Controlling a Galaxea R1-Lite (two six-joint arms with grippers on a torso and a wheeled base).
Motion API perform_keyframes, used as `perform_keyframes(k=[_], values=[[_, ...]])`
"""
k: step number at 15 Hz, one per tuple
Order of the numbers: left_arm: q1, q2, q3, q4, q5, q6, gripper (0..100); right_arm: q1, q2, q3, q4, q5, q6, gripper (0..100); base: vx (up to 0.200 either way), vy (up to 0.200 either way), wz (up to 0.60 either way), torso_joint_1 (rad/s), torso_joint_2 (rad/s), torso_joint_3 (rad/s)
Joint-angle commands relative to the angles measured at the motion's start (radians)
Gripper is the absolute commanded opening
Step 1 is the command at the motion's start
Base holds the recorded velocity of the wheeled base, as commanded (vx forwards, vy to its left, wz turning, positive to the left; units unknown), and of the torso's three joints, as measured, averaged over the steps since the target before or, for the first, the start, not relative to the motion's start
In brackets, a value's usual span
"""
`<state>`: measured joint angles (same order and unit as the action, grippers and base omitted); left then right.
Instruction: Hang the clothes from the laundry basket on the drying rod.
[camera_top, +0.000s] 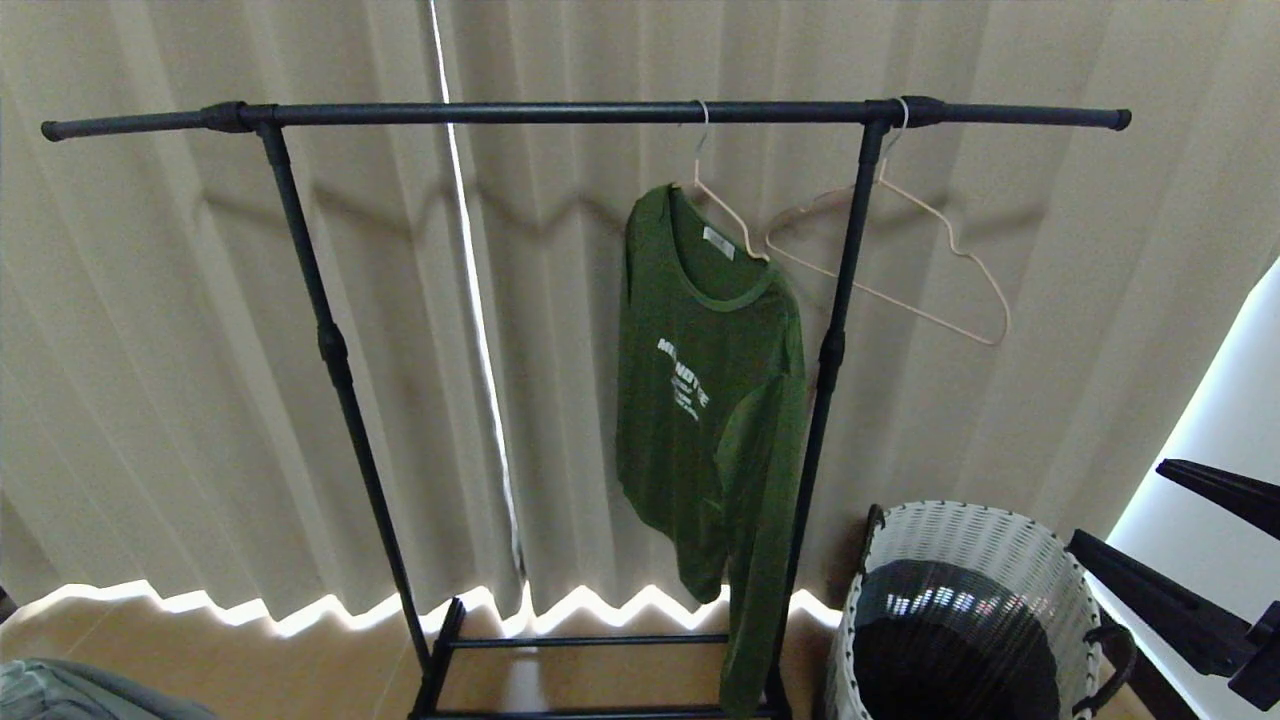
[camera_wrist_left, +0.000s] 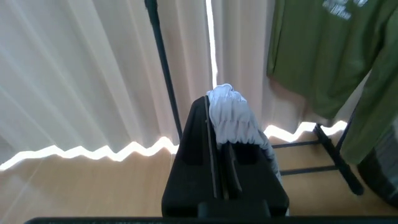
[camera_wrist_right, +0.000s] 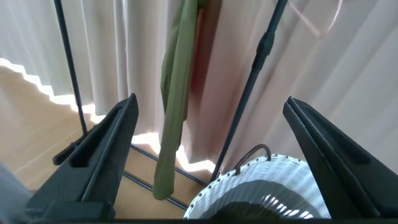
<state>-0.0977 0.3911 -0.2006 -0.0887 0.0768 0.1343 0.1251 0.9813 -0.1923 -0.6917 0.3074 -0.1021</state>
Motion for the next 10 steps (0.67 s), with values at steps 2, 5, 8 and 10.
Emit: perform_keyframes(k=[2,5,8,10], values=[[-0.057,0.005,0.023,0.000,-0.006,-0.001,0,0.001,0.000,0.001,-0.002,-0.001,-0.001,100,0.000,0.000,0.00,0.185,-0.48,-0.283],[-0.097,0.000,0.020,-0.002,-0.006,0.001,0,0.001,-0.001,0.001,-0.002,-0.001,-0.002,100,0.000,0.000,0.00,0.203,-0.48,-0.279],[-0.097,-0.034,0.030,-0.002,-0.008,0.002,0,0.001,-0.003,0.001,-0.008,-0.001,0.001,100,0.000,0.000,0.00,0.211,-0.50,-0.274],[-0.099,-0.055,0.033,-0.002,-0.009,0.004,0,0.001,-0.026,0.011,-0.003,0.001,-0.002,100,0.000,0.000,0.00,0.229,-0.50,-0.286]])
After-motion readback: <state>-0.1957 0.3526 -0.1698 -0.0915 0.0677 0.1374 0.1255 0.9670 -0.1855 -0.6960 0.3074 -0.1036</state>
